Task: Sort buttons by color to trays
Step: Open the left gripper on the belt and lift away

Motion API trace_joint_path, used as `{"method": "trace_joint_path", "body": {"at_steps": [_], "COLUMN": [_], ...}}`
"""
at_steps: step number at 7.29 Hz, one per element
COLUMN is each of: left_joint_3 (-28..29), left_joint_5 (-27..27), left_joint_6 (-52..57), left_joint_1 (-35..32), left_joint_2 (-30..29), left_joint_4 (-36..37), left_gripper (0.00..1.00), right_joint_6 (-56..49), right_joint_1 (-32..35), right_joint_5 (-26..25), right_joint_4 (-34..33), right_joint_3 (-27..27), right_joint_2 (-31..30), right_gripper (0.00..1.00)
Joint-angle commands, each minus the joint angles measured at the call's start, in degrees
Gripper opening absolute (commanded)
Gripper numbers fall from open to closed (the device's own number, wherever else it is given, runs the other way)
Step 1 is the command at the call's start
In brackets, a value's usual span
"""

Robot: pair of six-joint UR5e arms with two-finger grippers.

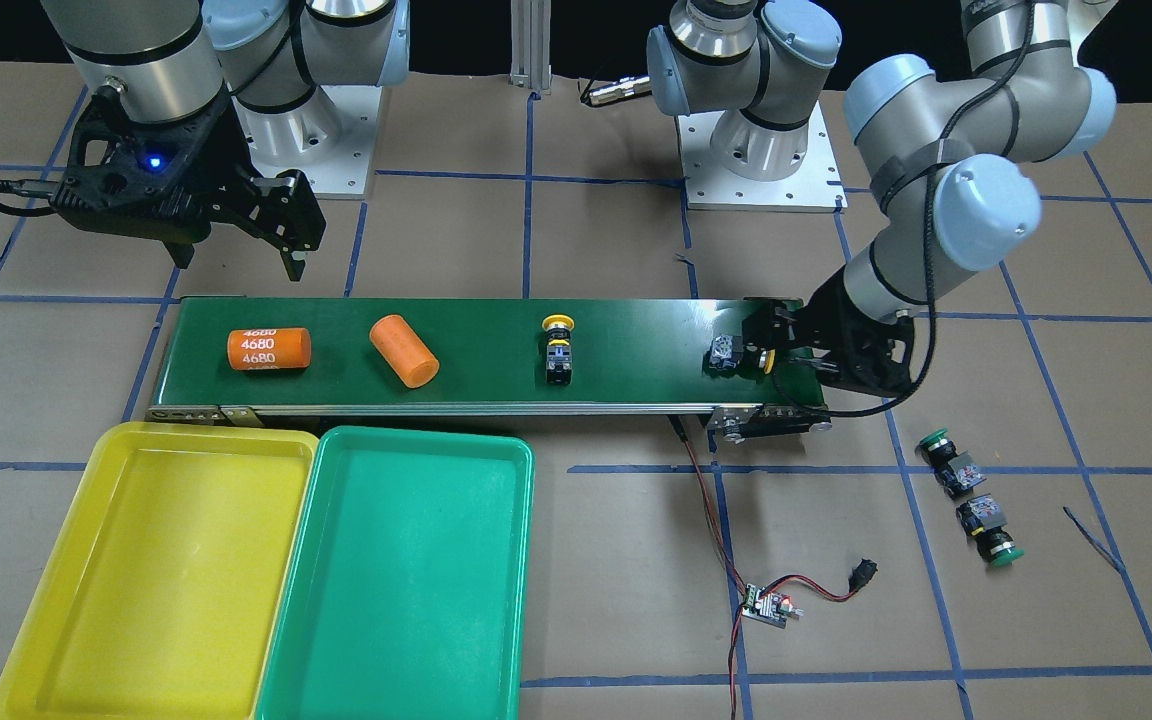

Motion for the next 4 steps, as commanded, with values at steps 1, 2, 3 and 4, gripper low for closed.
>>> {"method": "trace_joint_path", "body": {"at_steps": [1,2,3,4], "left_joint_3": [11.6,14.8,16.1,16.0], "left_joint_5": [8.4,8.0,7.7,7.9], "left_joint_6": [0.4,1.0,0.7,1.4], "left_joint_1": [3.5,7.1,9.4,11.1], "left_joint_2": [-4.8,-8.4,-12.1,-15.5], "left_joint_4": [-0.2,0.6,3.7,9.8], "left_gripper": [1.00,1.00,1.00,1.00], "right_joint_6": [0.0,0.0,0.0,0.0], "right_joint_1": [0.0,0.0,0.0,0.0], "right_joint_5": [0.0,0.0,0.0,0.0], "right_joint_4": [0.0,0.0,0.0,0.0], "right_joint_3": [0.0,0.0,0.0,0.0], "right_joint_2": [0.0,0.0,0.0,0.0], "right_gripper": [1.00,1.00,1.00,1.00]}}
